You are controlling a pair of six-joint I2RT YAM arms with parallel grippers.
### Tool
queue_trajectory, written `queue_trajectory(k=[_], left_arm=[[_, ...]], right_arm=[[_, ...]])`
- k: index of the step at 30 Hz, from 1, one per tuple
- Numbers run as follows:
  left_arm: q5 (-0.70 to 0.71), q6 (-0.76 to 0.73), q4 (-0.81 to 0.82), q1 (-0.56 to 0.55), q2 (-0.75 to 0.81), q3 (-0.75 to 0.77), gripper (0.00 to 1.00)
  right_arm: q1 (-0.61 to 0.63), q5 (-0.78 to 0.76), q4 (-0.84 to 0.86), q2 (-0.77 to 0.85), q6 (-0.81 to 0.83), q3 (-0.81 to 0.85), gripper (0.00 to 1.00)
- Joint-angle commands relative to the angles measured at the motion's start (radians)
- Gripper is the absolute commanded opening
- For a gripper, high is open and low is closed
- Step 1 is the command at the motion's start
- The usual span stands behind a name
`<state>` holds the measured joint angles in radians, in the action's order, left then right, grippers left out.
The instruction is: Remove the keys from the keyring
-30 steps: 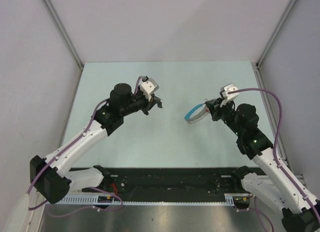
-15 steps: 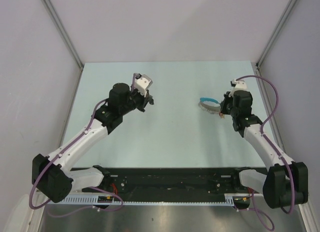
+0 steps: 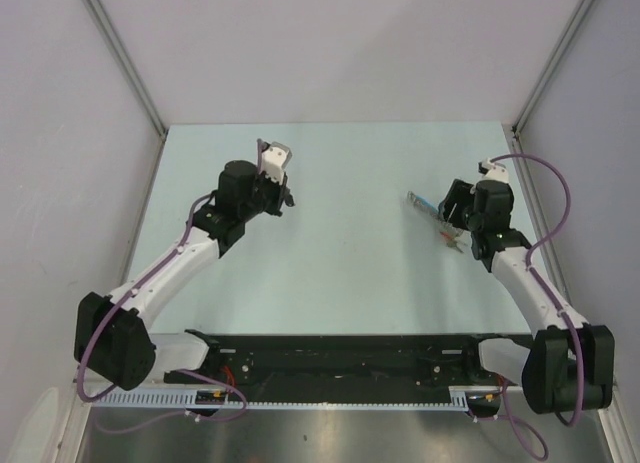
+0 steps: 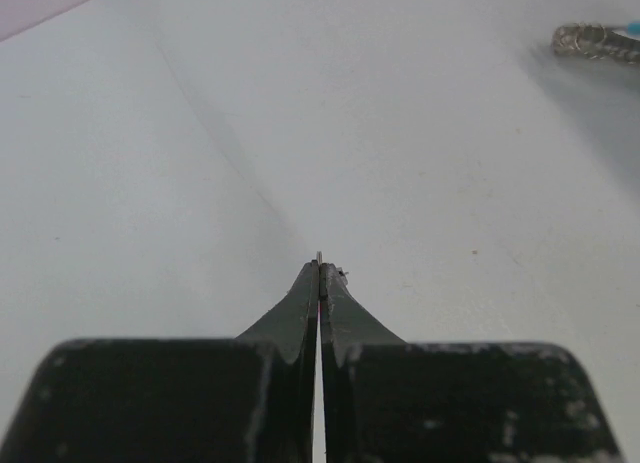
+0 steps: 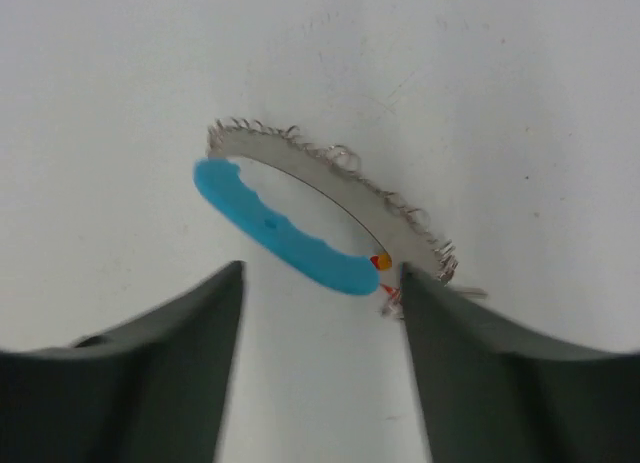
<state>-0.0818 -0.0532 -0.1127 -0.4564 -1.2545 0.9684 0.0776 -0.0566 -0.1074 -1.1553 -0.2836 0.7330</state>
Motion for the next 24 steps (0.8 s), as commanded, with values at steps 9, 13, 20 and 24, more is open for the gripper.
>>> queue_trajectory(k=[9, 13, 20, 24], left_arm=[[0.036, 0.092, -0.013, 0.147, -0.194, 0.049, 0.00], [0.034, 0.098, -0.033, 0.168, -0.264, 0.064, 0.00], [0.017, 0.180, -0.099, 0.171, -0.388, 0.124, 0.04], [0.124, 0.228, -0.140, 0.173, -0.439, 0.173, 0.04]], right_arm=[[-0.006, 0.093, -0.147, 0.233, -0.200, 0.049, 1.00], [0.001, 0.213, -0.158, 0.244, -0.203, 0.054, 1.00], [0.096, 0.189, -0.167, 0.266, -0.215, 0.054, 1.00], [0.135, 0.152, -0.181, 0.292, -0.209, 0.060, 1.00]])
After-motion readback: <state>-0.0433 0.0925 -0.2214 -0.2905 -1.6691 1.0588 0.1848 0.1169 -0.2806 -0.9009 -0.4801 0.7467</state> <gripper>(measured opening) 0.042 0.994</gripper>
